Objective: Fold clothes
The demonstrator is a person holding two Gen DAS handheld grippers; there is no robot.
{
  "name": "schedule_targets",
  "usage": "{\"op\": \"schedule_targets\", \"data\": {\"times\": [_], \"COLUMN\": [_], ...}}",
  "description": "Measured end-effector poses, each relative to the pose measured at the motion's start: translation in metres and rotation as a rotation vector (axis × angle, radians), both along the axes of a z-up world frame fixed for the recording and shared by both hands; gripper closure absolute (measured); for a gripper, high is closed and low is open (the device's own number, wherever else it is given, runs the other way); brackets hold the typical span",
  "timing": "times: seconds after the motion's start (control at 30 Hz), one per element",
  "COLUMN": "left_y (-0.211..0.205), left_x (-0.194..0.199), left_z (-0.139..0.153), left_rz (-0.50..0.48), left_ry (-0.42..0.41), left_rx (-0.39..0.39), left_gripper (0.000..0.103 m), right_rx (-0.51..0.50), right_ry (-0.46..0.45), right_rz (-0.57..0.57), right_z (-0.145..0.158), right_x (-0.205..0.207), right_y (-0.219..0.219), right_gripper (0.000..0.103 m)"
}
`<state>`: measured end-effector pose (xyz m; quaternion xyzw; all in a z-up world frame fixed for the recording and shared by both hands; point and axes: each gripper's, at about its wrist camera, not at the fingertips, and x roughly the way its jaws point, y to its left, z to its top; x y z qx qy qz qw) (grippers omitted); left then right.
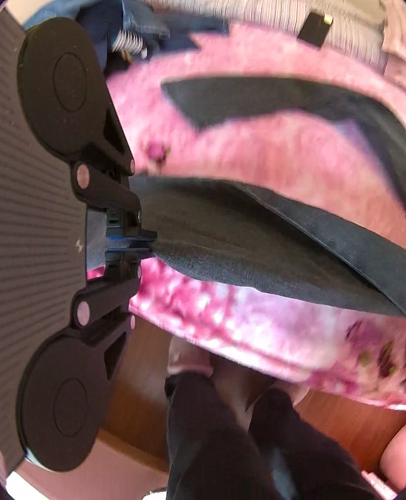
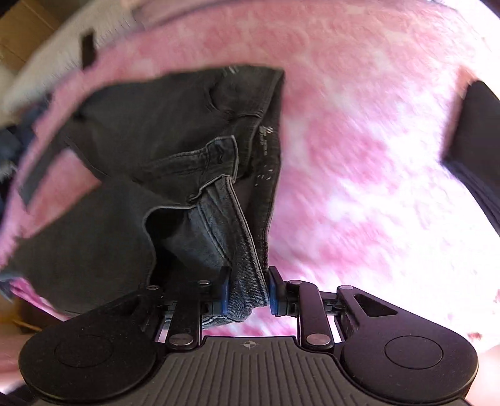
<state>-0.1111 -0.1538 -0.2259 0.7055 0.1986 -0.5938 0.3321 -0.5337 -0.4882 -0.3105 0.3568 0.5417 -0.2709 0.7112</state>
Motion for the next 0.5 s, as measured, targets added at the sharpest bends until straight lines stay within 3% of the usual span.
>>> {"op": "schedule_targets", "data": {"times": [0.13, 0.17, 0.2, 0.3, 0.37, 0.43, 0.47, 0.5], "left_y": [0.016, 0.018, 0.018, 0.012, 0.003, -0.007, -0.012, -0.019], "left_x": [-0.015, -0.013, -0.007, 0.024, 0.049, 0.075, 0.088, 0.1], "left_z": [-0.019, -0.019, -0.017, -0.005, -0.001, -0.004, -0.01, -0.018], "left_rz": [-0.111, -0.119, -0.101, 0.008, 0.087, 0.13, 0.143, 0.154], "left_ry": [0.055, 0.077, 0.107, 0.179, 0.195, 0.175, 0.162, 0.158], "left_rx": [0.049, 0.057, 0.064, 0.039, -0.01, -0.061, -0.079, -0.084], "left_gripper": [0.092, 0.084, 0.074, 0.066, 0.061, 0.053, 0.05, 0.049], "right_rx": [-0.011, -0.034, -0.073, -0.18, -0.238, -0.266, -0.276, -0.273], "right_ry": [0.106, 0.137, 0.165, 0.205, 0.194, 0.119, 0.082, 0.05], "right_rz": [-0.065, -0.071, -0.069, -0.05, -0.017, 0.061, 0.105, 0.175], "right_z": [-0.037, -0.04, -0.036, -0.018, -0.005, 0.005, 0.009, 0.009], "right_x": [0.002, 0.005, 0.009, 0.028, 0.049, 0.082, 0.099, 0.12], "right_y": [0.016, 0.022, 0.03, 0.056, 0.079, 0.107, 0.121, 0.138], "right_gripper": [0.072, 0.063, 0.053, 0.051, 0.051, 0.05, 0.046, 0.036]}}
